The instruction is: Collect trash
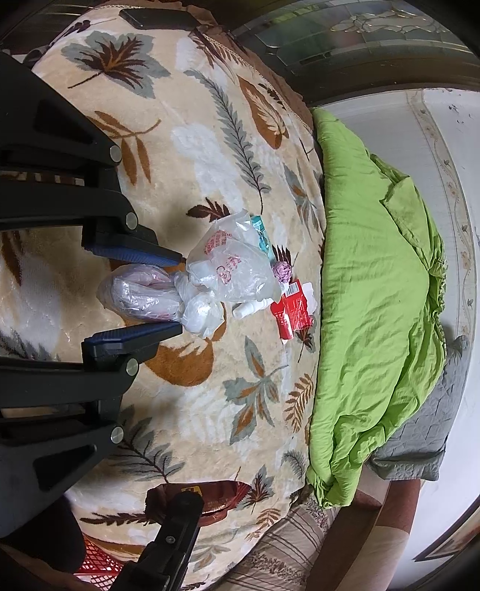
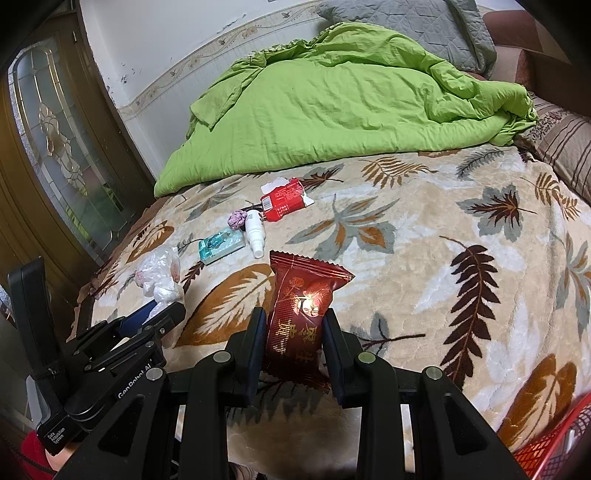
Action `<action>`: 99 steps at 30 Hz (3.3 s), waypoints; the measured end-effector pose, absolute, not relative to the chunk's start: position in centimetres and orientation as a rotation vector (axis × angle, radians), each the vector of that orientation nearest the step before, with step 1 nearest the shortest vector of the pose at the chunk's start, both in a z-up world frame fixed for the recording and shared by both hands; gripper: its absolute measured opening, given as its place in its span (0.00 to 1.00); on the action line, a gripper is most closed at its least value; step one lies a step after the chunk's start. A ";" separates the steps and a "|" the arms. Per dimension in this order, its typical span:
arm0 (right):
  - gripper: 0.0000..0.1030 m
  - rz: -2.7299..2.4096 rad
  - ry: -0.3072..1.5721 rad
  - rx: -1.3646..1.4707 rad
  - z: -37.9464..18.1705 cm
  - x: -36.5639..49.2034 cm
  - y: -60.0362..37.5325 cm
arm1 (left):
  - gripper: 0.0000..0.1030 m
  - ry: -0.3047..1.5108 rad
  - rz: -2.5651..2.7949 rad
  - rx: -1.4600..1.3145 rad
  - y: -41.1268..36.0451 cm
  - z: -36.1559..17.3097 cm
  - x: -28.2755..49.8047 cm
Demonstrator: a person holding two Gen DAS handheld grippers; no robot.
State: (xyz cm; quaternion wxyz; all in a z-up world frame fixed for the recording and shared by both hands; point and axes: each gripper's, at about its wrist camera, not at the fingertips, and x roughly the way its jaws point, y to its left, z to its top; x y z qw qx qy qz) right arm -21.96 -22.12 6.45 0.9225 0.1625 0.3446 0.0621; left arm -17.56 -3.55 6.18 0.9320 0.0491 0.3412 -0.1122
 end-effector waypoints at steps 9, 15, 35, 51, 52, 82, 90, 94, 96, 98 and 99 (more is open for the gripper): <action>0.32 0.126 0.708 0.333 6.5 -21.9 -22.1 | 0.28 0.697 -0.228 0.101 -3.7 6.2 -17.7; 0.31 0.126 0.707 0.333 6.5 -21.9 -22.2 | 0.28 0.697 -0.229 0.101 -3.7 6.2 -17.7; 0.31 0.110 0.704 0.352 6.5 -22.2 -22.5 | 0.28 0.686 -0.247 0.120 -4.1 6.1 -17.6; 0.31 0.053 0.690 0.400 7.3 -23.4 -24.4 | 0.28 0.652 -0.300 0.138 -5.0 6.5 -18.9; 0.31 0.046 0.686 0.402 7.5 -23.6 -24.7 | 0.28 0.649 -0.305 0.140 -5.0 6.5 -18.9; 0.31 -0.374 0.651 0.585 9.5 -44.3 -43.0 | 0.28 0.777 -1.039 0.235 -23.1 11.0 -30.7; 0.36 -0.430 0.697 0.656 6.7 -48.1 -45.7 | 0.41 0.935 -1.227 0.300 -30.6 8.9 -34.2; 0.48 -0.450 0.682 0.642 7.0 -48.7 -46.0 | 0.50 0.927 -1.220 0.299 -30.4 8.9 -34.3; 0.48 -0.443 0.677 0.636 7.1 -48.4 -45.9 | 0.50 0.905 -1.192 0.298 -30.0 9.3 -33.8; 0.49 -0.417 0.678 0.637 7.2 -47.5 -45.6 | 0.50 0.897 -1.168 0.280 -29.1 9.6 -33.1; 0.49 -0.399 0.680 0.633 7.4 -46.7 -45.3 | 0.50 0.890 -1.144 0.270 -28.2 9.8 -32.6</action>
